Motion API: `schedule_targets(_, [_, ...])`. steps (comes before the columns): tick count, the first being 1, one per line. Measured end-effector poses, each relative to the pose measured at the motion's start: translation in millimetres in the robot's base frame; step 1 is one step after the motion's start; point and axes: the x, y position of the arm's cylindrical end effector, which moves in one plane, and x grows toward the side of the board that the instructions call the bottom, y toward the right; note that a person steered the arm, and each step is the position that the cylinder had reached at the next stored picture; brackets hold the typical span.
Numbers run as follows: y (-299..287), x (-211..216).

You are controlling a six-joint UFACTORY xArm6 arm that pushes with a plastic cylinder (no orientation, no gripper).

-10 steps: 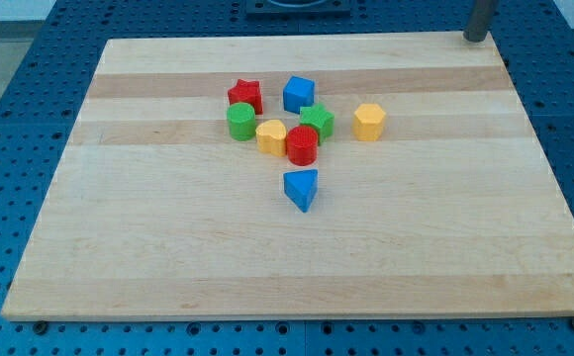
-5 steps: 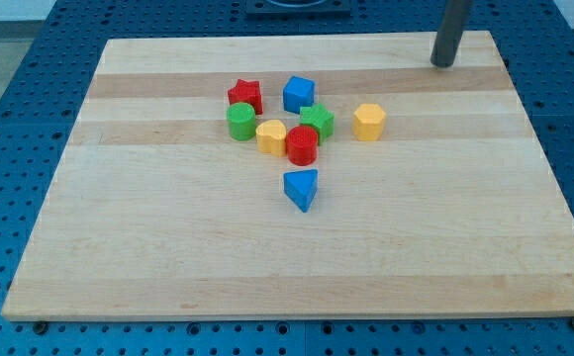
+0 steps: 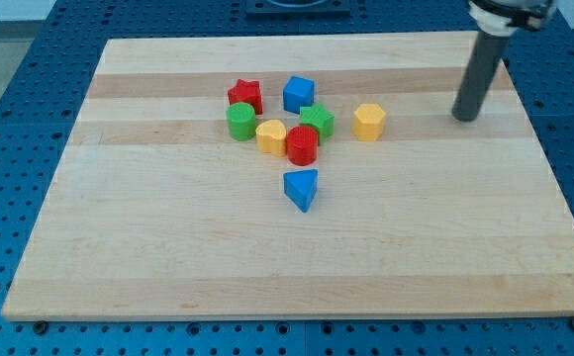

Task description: Push the yellow hexagon towards the bottom right of the board

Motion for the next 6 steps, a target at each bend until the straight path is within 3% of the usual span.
schedule_targets(2, [-8.3, -7.5])
schedule_targets(4, [-59.2, -65.4])
schedule_targets(6, [-109.8, -47.1])
